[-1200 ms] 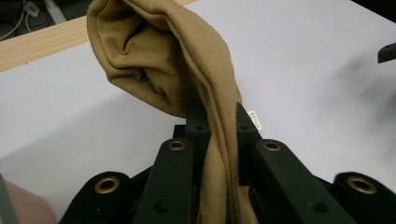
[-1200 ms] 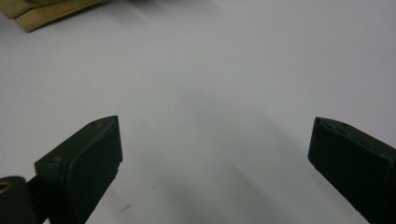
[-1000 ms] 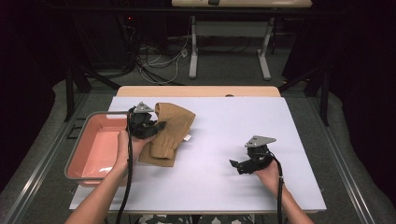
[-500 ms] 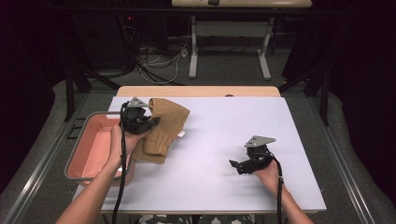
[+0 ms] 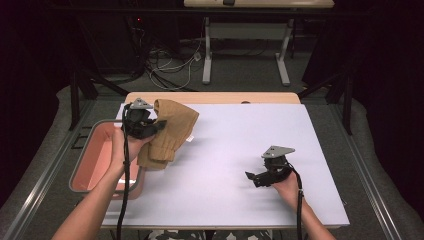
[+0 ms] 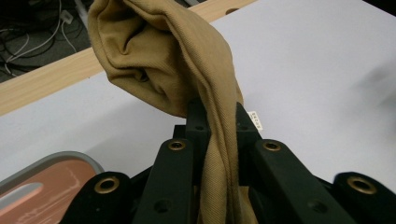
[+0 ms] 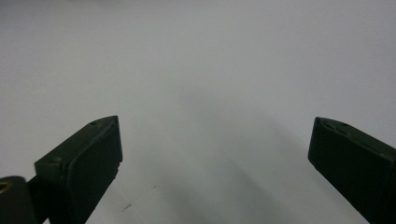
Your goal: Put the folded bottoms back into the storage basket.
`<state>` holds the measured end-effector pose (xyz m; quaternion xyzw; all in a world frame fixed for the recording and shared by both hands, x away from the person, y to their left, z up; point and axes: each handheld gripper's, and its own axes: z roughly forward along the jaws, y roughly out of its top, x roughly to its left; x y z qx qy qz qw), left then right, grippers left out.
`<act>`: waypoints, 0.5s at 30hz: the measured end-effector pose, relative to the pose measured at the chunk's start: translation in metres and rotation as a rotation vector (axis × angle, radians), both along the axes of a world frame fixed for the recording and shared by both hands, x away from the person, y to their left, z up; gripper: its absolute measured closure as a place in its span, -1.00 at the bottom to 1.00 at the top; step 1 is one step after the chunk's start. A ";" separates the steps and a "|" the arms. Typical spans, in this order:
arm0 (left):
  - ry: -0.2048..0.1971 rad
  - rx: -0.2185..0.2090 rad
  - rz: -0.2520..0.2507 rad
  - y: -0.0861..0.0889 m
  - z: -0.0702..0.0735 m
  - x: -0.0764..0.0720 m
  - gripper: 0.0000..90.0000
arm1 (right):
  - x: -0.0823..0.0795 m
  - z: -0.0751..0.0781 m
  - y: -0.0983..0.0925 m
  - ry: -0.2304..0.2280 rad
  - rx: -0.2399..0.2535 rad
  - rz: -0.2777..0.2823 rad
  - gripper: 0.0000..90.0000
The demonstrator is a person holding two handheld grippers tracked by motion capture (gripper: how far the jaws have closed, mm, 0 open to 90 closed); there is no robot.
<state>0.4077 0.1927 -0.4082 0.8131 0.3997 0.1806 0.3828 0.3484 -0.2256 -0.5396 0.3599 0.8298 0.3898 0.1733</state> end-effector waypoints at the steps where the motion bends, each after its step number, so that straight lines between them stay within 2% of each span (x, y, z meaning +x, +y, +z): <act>1: -0.004 0.003 0.001 0.001 0.001 0.000 0.83 | 0.000 0.000 0.000 0.000 0.000 0.000 -0.94; 15: -0.016 0.007 0.042 0.020 0.019 0.003 0.83 | 0.001 -0.001 -0.002 0.003 0.005 -0.001 -0.94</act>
